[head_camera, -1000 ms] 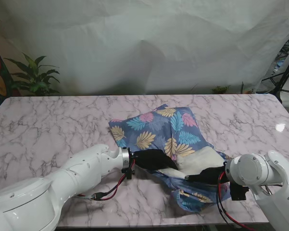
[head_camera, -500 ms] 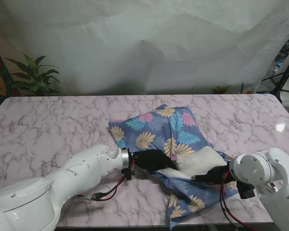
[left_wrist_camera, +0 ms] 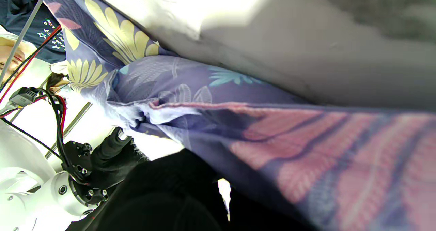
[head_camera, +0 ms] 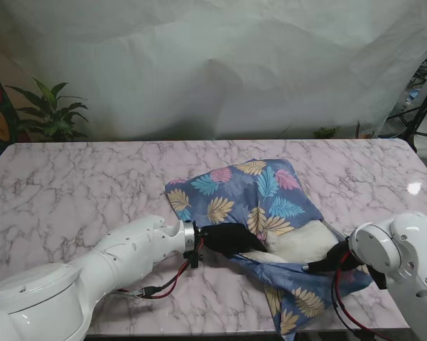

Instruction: Put a pillowcase on a pillow

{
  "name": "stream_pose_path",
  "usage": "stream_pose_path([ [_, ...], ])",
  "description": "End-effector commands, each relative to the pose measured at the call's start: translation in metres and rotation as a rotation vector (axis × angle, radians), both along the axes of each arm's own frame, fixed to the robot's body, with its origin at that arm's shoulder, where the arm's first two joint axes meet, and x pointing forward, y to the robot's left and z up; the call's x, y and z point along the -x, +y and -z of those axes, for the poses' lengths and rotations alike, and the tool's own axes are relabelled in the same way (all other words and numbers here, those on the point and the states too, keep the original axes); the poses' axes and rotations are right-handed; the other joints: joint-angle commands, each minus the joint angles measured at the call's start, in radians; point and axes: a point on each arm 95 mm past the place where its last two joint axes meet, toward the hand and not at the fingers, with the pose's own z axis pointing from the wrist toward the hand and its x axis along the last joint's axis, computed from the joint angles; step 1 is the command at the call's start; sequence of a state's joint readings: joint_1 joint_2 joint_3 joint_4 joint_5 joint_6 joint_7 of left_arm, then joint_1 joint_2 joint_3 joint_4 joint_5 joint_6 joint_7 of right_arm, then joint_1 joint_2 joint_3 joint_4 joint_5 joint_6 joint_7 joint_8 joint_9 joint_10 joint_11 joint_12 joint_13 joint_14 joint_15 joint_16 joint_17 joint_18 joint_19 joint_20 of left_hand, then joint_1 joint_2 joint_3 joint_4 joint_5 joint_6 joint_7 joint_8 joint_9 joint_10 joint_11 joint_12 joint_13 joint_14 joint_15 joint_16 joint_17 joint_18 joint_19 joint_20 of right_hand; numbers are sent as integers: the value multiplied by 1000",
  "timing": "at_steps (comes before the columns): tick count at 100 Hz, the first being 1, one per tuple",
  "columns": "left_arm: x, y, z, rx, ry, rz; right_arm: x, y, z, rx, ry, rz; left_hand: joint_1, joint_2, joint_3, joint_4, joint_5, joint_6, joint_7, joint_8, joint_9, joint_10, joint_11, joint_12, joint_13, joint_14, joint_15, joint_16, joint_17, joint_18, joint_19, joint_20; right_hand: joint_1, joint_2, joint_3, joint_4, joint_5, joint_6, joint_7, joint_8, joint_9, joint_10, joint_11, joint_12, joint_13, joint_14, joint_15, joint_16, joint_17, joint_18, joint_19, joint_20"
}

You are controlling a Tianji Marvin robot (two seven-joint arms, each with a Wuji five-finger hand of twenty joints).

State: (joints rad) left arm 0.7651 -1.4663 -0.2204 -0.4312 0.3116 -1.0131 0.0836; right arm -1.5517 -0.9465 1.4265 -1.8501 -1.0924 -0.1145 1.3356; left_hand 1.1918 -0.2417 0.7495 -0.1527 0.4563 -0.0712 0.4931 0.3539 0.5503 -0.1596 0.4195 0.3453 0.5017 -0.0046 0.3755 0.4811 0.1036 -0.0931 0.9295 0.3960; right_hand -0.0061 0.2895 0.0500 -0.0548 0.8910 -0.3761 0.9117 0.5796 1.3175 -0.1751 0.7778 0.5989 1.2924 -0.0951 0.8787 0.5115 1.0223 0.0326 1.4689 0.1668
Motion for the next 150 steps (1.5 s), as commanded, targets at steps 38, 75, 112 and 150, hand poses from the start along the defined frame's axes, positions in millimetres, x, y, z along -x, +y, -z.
stream_pose_path([
  [38, 11, 36, 32, -127, 59, -9, 9, -1, -27, -135, -417, -125, 99, -53, 50, -6, 97, -6, 126, 37, 73, 57, 52, 30, 100, 33, 65, 25, 4, 121, -21, -10, -46, -37, 115, 18, 349, -10, 162, 17, 135, -67, 516, 156, 31, -65, 703, 325, 181, -173, 540, 398],
  [75, 13, 32, 33, -121, 63, -4, -9, 22, -61, -263, -676, -264, 99, -48, 41, -2, 96, -5, 124, 36, 73, 57, 51, 30, 100, 33, 64, 26, 3, 123, -27, -6, 7, -69, 153, 23, 417, 6, 313, 60, 129, -101, 752, 280, 27, -135, 920, 542, 225, -297, 625, 702],
  [112, 11, 29, 32, -103, 71, -26, -69, 50, -44, -492, -620, -237, 99, -12, -32, 2, 76, 3, 106, 28, 62, 63, 45, 27, 98, 43, 61, 61, 5, 120, -32, 3, 43, -75, 148, 23, 403, -13, 216, 17, 129, -124, 675, 264, 32, -168, 852, 485, 197, -249, 583, 534],
  [150, 8, 26, 25, -104, 51, -73, -106, 71, 2, -612, -460, -243, -74, 132, -315, 71, -51, 58, 6, -23, -28, 120, 2, 15, 46, 80, 34, 37, -9, 136, -100, 89, 73, -74, 119, 20, 55, -31, 81, 14, 90, -67, 190, 77, 33, -41, 336, 194, 63, 0, 170, 266],
])
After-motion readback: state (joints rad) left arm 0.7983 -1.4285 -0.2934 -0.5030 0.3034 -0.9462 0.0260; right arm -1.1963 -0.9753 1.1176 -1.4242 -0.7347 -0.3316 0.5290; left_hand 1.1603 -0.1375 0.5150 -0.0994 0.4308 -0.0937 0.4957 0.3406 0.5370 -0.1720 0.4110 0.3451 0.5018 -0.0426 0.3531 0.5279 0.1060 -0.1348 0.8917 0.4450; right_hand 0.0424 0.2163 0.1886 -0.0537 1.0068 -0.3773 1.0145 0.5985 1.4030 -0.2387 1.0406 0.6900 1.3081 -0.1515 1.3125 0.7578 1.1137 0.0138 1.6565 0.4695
